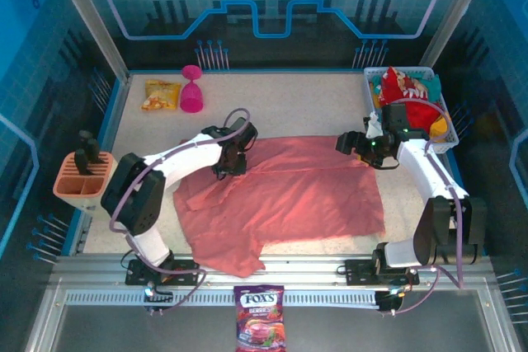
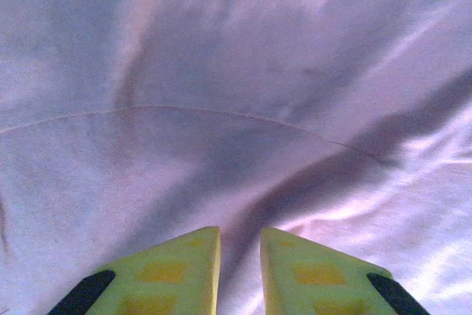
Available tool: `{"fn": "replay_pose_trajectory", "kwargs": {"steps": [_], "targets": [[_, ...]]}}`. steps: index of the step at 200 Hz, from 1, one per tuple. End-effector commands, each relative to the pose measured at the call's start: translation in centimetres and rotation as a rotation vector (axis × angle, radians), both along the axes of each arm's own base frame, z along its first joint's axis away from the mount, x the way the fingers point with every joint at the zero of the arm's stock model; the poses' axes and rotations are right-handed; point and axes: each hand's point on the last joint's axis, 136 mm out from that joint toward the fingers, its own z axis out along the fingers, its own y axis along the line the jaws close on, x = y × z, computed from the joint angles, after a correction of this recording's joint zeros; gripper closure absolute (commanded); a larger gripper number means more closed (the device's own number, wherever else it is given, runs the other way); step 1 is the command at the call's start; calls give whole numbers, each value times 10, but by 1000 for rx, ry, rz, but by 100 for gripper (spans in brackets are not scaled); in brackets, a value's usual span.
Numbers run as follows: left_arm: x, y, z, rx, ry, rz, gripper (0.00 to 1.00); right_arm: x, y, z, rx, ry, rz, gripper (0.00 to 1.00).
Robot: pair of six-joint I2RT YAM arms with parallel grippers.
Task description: Fold and stack the t-shirts
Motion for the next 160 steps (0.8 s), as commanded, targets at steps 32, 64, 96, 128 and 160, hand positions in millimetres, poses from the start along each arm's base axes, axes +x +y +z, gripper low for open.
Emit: {"fn": "replay_pose_trajectory", "kwargs": {"steps": [32,64,96,128,160], "targets": [[-41,-28,-5,-85,60,-17,83,-2,3,3,42,-6,6,17],[-44,-20,-27,-30,90,-3,84,-1,4,2,51,-5,8,17],[-37,-15,-33,22,81,-13,84,-3,4,2,48,-2,9,17],[-33,-7,-42,78,93,-8,84,-4,5,0,53,0,9,17],[-28,3,-38,133,71,-1,84,-4,5,1,51,-2,10,17]]}}
